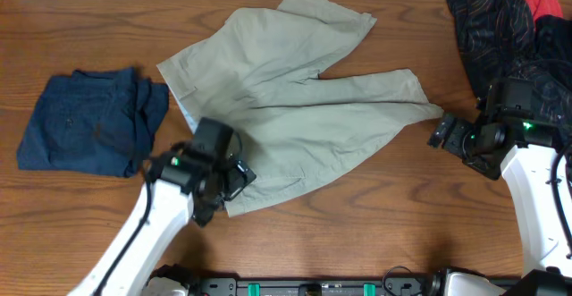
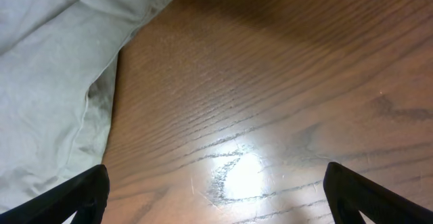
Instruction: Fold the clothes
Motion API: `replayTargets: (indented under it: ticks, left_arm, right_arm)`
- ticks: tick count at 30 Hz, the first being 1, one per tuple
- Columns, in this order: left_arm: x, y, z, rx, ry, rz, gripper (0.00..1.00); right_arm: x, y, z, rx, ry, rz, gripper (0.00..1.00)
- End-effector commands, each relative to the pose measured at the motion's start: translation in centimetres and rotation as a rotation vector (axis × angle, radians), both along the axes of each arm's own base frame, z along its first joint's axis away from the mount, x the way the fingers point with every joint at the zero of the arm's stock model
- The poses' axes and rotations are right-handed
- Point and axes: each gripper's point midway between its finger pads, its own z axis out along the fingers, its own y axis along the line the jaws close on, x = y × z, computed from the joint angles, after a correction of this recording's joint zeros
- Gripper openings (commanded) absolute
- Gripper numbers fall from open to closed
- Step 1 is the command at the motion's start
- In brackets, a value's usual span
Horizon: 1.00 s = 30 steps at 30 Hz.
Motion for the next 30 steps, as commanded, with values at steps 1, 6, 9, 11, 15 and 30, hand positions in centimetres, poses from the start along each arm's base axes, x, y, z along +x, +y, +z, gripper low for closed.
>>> replayTargets:
  ticks: [1, 6, 9, 11, 15, 30]
  left_arm:
    - [-0.4, 0.5, -1.4, -0.008, 0.0, 0.28, 0.98]
    - [0.0, -0.6, -4.3, -0.075, -0.004, 0.408, 0.97]
    - [-0.5, -0.6, -5.7, -0.087, 0.034, 0.481, 0.98]
    - [-0.8, -0.4, -6.4, -0.079, 0.057, 0.533, 0.98]
    - [-0.9, -0.4, -7.2, -0.068, 0.083, 0.558, 0.99]
    - [-2.2, -1.3, -9.3, -0.033, 0.176, 0.586, 0.59]
  right_arm:
    - [0.0, 0.0, 0.1, -0.002, -0.002, 0.012, 0.99]
    - [-0.1, 0.0, 0.0, -0.001, 0.002, 0.012, 0.99]
    - [-0.1, 0.0, 0.0, -0.001, 0.002, 0.012, 0.99]
    - [-0.1, 0.0, 0.0, -0.001, 0.002, 0.012, 0.99]
    - [-0.1, 0.0, 0.0, -0.001, 0.001, 0.012, 0.99]
    - [-0.1, 0.0, 0.0, -0.001, 0.003, 0.012, 0.99]
